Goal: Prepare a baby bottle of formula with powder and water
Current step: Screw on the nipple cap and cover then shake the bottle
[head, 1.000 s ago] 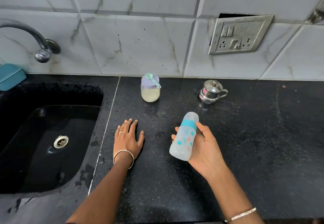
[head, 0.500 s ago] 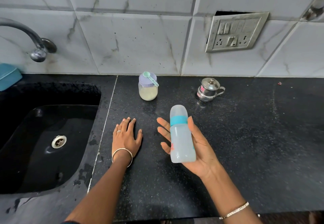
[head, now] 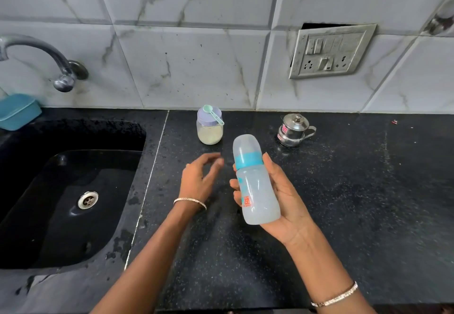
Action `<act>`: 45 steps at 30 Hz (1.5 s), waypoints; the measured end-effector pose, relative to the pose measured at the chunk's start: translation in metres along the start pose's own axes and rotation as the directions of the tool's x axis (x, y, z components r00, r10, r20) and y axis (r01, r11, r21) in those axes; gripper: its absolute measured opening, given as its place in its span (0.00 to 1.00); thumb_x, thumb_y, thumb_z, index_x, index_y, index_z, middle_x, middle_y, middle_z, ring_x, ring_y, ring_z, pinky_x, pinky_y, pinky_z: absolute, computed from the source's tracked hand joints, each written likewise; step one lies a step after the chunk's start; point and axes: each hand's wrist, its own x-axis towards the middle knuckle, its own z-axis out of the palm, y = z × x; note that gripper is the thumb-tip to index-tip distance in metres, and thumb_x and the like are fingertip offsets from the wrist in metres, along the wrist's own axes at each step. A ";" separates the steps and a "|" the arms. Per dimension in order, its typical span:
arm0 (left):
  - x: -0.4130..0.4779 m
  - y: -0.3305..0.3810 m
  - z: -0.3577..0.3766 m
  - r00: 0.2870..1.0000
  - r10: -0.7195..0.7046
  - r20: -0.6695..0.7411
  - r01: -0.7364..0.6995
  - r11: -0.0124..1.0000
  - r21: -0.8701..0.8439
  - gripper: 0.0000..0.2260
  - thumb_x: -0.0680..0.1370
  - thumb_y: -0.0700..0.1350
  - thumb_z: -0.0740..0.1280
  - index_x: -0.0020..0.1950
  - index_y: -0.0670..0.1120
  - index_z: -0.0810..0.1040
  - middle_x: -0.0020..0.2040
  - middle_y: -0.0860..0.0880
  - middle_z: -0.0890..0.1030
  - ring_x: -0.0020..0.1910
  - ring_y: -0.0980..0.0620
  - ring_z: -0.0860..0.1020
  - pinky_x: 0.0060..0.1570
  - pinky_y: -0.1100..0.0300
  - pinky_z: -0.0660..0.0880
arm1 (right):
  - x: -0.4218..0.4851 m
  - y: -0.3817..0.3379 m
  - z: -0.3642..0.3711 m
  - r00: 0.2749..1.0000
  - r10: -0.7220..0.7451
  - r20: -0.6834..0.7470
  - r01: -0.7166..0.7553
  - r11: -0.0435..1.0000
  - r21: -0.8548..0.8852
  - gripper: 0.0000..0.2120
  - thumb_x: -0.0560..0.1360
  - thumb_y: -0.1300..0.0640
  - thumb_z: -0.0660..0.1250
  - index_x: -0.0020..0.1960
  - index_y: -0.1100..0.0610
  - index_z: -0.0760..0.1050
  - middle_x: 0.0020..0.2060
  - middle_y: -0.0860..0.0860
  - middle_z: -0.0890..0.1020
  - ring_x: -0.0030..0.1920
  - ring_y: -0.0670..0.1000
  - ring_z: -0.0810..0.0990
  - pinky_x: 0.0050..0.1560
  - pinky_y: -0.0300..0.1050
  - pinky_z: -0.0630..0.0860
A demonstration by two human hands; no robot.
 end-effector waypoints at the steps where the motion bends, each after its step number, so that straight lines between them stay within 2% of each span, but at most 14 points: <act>1: -0.001 0.028 -0.007 0.997 -0.061 0.042 0.070 0.968 -0.241 0.19 0.79 0.60 0.60 0.59 0.50 0.83 0.53 0.53 0.86 0.53 0.54 0.83 0.61 0.47 0.76 | -0.002 -0.003 0.002 0.999 -0.025 0.024 0.026 0.999 -0.031 0.27 0.68 0.44 0.75 0.61 0.59 0.83 0.49 0.58 0.87 0.43 0.54 0.87 0.41 0.48 0.85; 4: -0.008 0.089 -0.035 0.980 -0.063 0.186 0.156 0.826 -0.541 0.22 0.80 0.63 0.55 0.56 0.55 0.84 0.48 0.50 0.86 0.48 0.54 0.84 0.54 0.53 0.79 | -0.006 -0.008 0.007 0.995 -0.061 0.080 0.068 0.993 -0.094 0.30 0.58 0.44 0.84 0.57 0.56 0.87 0.50 0.59 0.87 0.46 0.55 0.88 0.42 0.49 0.85; 7: -0.019 0.118 -0.057 0.958 0.047 0.284 0.107 0.858 -0.502 0.24 0.73 0.67 0.61 0.58 0.53 0.83 0.52 0.49 0.85 0.52 0.52 0.83 0.57 0.56 0.78 | -0.008 -0.009 0.013 0.991 -0.095 0.091 0.106 0.987 -0.123 0.41 0.55 0.41 0.86 0.64 0.57 0.82 0.52 0.59 0.87 0.47 0.55 0.88 0.43 0.49 0.85; 9: -0.023 0.129 -0.064 0.941 0.078 0.329 0.096 0.872 -0.481 0.24 0.74 0.62 0.68 0.62 0.47 0.81 0.53 0.49 0.85 0.52 0.53 0.82 0.53 0.59 0.79 | -0.011 -0.011 0.017 0.987 -0.111 0.116 0.125 0.985 -0.123 0.35 0.60 0.41 0.83 0.62 0.57 0.84 0.52 0.59 0.87 0.47 0.55 0.88 0.44 0.49 0.84; 11: -0.026 0.138 -0.067 0.942 0.072 0.328 0.104 0.867 -0.487 0.20 0.76 0.56 0.72 0.62 0.45 0.81 0.54 0.48 0.85 0.52 0.53 0.83 0.50 0.62 0.78 | -0.014 -0.015 0.020 0.987 -0.113 0.116 0.127 0.984 -0.121 0.26 0.63 0.42 0.79 0.56 0.55 0.87 0.50 0.58 0.87 0.47 0.54 0.88 0.44 0.48 0.85; 16: -0.032 0.150 -0.065 0.967 0.009 0.256 0.150 0.791 -0.594 0.20 0.73 0.53 0.70 0.58 0.41 0.83 0.50 0.43 0.85 0.44 0.54 0.82 0.45 0.62 0.79 | -0.023 -0.021 0.023 0.983 -0.111 0.146 0.134 0.979 -0.155 0.33 0.60 0.40 0.83 0.60 0.57 0.86 0.55 0.60 0.87 0.52 0.56 0.88 0.48 0.48 0.85; 20: -0.038 0.153 -0.060 0.975 -0.059 0.216 0.191 0.726 -0.661 0.18 0.75 0.51 0.70 0.56 0.39 0.83 0.43 0.46 0.84 0.35 0.58 0.80 0.36 0.65 0.74 | -0.035 -0.023 0.026 0.987 -0.070 0.145 0.083 0.993 -0.088 0.25 0.70 0.43 0.73 0.59 0.59 0.86 0.55 0.61 0.86 0.52 0.57 0.87 0.51 0.49 0.85; 24: -0.037 0.156 -0.064 0.983 -0.106 0.151 0.183 0.641 -0.745 0.15 0.72 0.50 0.71 0.53 0.41 0.84 0.47 0.44 0.85 0.46 0.51 0.80 0.46 0.58 0.76 | -0.047 -0.023 0.025 0.988 0.014 0.152 -0.007 0.999 -0.047 0.26 0.77 0.49 0.69 0.70 0.63 0.77 0.64 0.66 0.81 0.60 0.62 0.84 0.59 0.57 0.83; 28: -0.028 0.151 -0.069 0.979 -0.123 0.162 0.204 0.580 -0.788 0.18 0.78 0.45 0.68 0.61 0.35 0.80 0.61 0.36 0.82 0.57 0.44 0.80 0.60 0.49 0.77 | -0.052 -0.023 0.020 0.983 0.061 0.170 -0.062 0.998 -0.005 0.31 0.72 0.54 0.74 0.71 0.66 0.72 0.65 0.69 0.80 0.63 0.66 0.82 0.60 0.59 0.83; 31: -0.024 0.145 -0.069 0.972 -0.156 0.175 0.233 0.543 -0.807 0.19 0.78 0.44 0.68 0.64 0.34 0.79 0.63 0.35 0.81 0.59 0.43 0.80 0.63 0.49 0.76 | -0.052 -0.026 0.018 0.974 0.041 0.222 -0.041 0.999 -0.006 0.36 0.66 0.58 0.82 0.70 0.68 0.74 0.66 0.70 0.79 0.65 0.67 0.81 0.59 0.58 0.83; 34: -0.017 0.139 -0.072 0.967 -0.161 0.200 0.256 0.540 -0.802 0.17 0.81 0.43 0.65 0.66 0.35 0.78 0.63 0.36 0.81 0.61 0.42 0.80 0.64 0.49 0.76 | -0.049 -0.025 0.020 0.984 -0.023 0.174 0.057 0.980 -0.189 0.24 0.67 0.60 0.80 0.61 0.64 0.83 0.61 0.67 0.83 0.62 0.65 0.83 0.56 0.56 0.84; 39: -0.003 0.133 -0.081 0.963 -0.169 0.212 0.270 0.547 -0.792 0.11 0.82 0.42 0.63 0.58 0.40 0.82 0.54 0.42 0.85 0.54 0.48 0.82 0.57 0.55 0.79 | -0.036 -0.019 0.034 0.957 -0.273 0.098 0.283 0.808 -0.517 0.31 0.61 0.55 0.83 0.62 0.58 0.81 0.54 0.55 0.88 0.56 0.56 0.87 0.52 0.47 0.85; 42: 0.004 0.129 -0.084 0.963 -0.150 0.222 0.267 0.585 -0.765 0.10 0.82 0.44 0.62 0.53 0.44 0.83 0.49 0.46 0.85 0.49 0.51 0.83 0.57 0.53 0.78 | -0.026 -0.017 0.037 0.894 -0.435 0.109 0.378 0.600 -0.705 0.33 0.60 0.56 0.87 0.63 0.51 0.80 0.53 0.48 0.87 0.54 0.49 0.86 0.47 0.41 0.83; 45: 0.014 0.121 -0.086 0.961 -0.151 0.233 0.277 0.595 -0.755 0.11 0.83 0.45 0.62 0.54 0.43 0.82 0.51 0.45 0.85 0.51 0.50 0.83 0.59 0.51 0.77 | -0.012 -0.013 0.037 0.839 -0.525 0.144 0.387 0.388 -0.837 0.36 0.59 0.44 0.86 0.65 0.43 0.79 0.54 0.42 0.85 0.56 0.48 0.84 0.47 0.45 0.85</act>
